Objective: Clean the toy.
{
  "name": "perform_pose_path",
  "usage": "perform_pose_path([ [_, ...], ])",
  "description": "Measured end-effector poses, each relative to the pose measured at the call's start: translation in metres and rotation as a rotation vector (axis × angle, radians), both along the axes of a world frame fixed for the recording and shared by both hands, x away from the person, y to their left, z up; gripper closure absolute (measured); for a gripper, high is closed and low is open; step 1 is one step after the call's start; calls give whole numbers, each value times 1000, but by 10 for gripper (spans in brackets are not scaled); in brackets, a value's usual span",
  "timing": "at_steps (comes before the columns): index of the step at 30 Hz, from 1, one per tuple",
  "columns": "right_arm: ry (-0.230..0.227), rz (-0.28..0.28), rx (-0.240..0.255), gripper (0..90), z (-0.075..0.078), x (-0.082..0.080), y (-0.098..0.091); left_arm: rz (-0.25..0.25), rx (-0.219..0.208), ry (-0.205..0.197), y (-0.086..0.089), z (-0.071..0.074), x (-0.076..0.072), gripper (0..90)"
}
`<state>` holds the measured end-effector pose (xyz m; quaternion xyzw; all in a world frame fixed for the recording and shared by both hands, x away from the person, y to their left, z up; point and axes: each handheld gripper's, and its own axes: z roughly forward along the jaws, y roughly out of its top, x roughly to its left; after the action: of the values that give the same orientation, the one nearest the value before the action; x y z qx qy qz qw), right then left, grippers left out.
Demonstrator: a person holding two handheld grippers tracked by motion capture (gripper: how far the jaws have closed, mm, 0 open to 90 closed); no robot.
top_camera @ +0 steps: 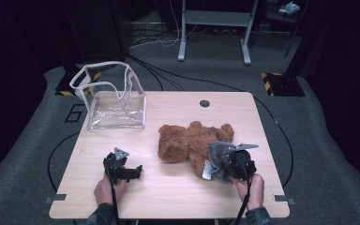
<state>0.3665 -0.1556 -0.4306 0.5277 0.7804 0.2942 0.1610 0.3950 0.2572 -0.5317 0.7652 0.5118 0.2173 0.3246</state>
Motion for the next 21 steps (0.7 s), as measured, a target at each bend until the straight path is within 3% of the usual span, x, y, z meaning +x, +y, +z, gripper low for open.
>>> perform_pose_path([
  [4,-58,19,-5,715,12,10,13,0,0,-1,0,0,0,0],
  [7,-94,18,15,714,13,21,21,1,1,0,0,0,0,0],
  [9,-88,28,34,715,8,29,27,0,1,0,0,0,0,0],
  [11,-61,20,15,717,2,33,35,0,0,0,0,0,0,0],
  [13,-63,29,4,718,-2,35,37,0,0,0,0,0,0,0],
  [15,-50,18,14,719,-5,34,37,0,0,0,0,0,0,0],
  [19,-3,33,-32,719,-17,30,39,4,-1,-1,0,0,0,0],
  [21,21,28,-29,720,-24,29,39,3,-1,0,0,0,0,1],
])
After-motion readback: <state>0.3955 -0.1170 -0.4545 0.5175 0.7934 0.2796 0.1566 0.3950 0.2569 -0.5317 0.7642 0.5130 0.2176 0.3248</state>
